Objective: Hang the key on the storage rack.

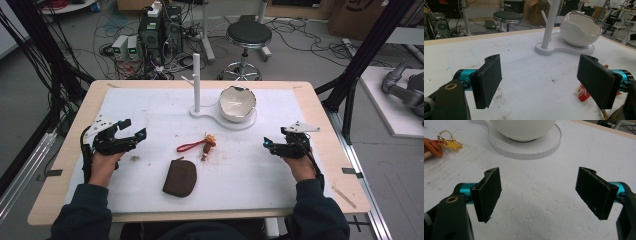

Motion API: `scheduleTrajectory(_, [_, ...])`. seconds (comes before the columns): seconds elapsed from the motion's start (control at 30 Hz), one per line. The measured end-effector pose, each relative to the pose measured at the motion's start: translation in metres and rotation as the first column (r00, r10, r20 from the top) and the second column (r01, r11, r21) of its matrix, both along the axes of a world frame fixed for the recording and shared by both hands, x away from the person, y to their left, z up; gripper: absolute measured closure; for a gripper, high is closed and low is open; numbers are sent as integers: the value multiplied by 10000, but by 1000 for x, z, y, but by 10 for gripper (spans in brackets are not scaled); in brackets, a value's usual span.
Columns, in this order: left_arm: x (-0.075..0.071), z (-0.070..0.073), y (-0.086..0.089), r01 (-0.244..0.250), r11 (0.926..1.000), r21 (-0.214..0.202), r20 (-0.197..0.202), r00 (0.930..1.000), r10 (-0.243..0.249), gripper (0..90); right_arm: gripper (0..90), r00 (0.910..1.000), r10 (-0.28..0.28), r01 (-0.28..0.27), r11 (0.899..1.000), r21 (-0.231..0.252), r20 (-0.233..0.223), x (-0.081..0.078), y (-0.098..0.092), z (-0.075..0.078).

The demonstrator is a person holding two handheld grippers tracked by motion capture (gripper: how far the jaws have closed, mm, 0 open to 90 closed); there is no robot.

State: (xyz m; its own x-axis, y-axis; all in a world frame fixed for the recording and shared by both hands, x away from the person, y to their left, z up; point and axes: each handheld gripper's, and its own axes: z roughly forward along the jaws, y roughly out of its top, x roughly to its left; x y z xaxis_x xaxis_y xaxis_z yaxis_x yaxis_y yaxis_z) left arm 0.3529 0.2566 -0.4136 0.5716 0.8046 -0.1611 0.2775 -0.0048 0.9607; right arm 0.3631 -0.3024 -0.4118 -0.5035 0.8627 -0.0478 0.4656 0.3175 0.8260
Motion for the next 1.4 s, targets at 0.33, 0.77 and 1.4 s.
scheduleTrajectory(0.33, [0, -1, 3, -59, 10000, 51, -94, 9999, 60, 199, 211, 9993, 371, -374, 9986, 365, 70, -1, 7, 1])
scheduleTrajectory(0.77, [-8, -5, 5, -73, 9996, 277, -253, 9996, 80, 202, 235, 9661, 2571, -2558, 9655, 496, -228, 10, 96, -5])
scheduleTrajectory(1.4, [-8, -7, 9, -202, 9992, 343, -335, 9992, 213, 210, 320, 9552, 2386, -2573, 9618, -931, -1750, 22, 188, -31])
